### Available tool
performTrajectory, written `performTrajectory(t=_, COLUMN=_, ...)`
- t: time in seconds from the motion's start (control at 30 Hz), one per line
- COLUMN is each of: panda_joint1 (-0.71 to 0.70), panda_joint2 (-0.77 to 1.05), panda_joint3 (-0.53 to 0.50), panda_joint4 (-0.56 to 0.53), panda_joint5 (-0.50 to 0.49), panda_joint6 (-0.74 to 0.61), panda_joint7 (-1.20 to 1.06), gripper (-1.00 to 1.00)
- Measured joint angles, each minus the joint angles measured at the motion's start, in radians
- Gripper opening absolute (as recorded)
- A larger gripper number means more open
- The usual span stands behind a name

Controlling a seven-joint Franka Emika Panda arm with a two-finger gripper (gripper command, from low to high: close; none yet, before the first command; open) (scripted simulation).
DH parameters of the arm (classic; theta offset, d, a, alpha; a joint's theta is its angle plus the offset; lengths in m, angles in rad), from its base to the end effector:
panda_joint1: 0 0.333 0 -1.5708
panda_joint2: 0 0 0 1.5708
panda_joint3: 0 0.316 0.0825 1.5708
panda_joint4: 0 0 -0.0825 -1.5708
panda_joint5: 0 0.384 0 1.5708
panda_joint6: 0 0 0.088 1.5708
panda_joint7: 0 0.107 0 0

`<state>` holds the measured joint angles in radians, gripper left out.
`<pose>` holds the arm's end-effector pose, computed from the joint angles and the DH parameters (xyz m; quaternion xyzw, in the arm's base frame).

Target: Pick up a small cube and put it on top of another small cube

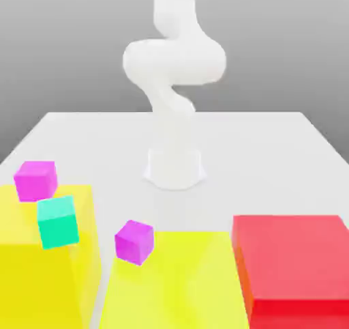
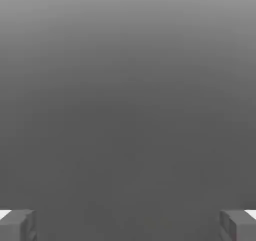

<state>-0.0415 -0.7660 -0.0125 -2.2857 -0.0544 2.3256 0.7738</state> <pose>0.3571 -0.0223 0.7093 -0.8457 0.3614 -0.3743 0.1185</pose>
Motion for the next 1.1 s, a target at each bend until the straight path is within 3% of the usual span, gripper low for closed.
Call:
performTrajectory(t=0.43, panda_joint1=-0.184, panda_joint2=0.3, panda_joint3=-0.141, panda_joint4=-0.09, panda_joint5=-0.29, panda_joint6=0.182, panda_joint7=-0.235, gripper=0.0)
performTrajectory(t=0.73, panda_joint1=-0.277, panda_joint2=0.505, panda_joint3=-0.316, panda_joint4=-0.161, panda_joint5=-0.382, panda_joint6=0.321, panda_joint7=-0.475, gripper=0.0)
performTrajectory(t=0.9, panda_joint1=-0.27, panda_joint2=0.651, panda_joint3=-0.431, panda_joint4=-0.303, panda_joint5=-0.277, panda_joint6=0.435, panda_joint7=-0.711, gripper=0.0)
performTrajectory(t=1.0, panda_joint1=-0.271, panda_joint2=0.744, panda_joint3=-0.45, panda_joint4=-0.419, panda_joint5=-0.092, panda_joint6=0.506, panda_joint7=-0.929, gripper=0.0)
performTrajectory(t=1.1, panda_joint1=-0.254, panda_joint2=0.791, panda_joint3=-0.404, panda_joint4=-0.52, panda_joint5=0.067, panda_joint6=0.533, panda_joint7=-1.045, gripper=0.0)
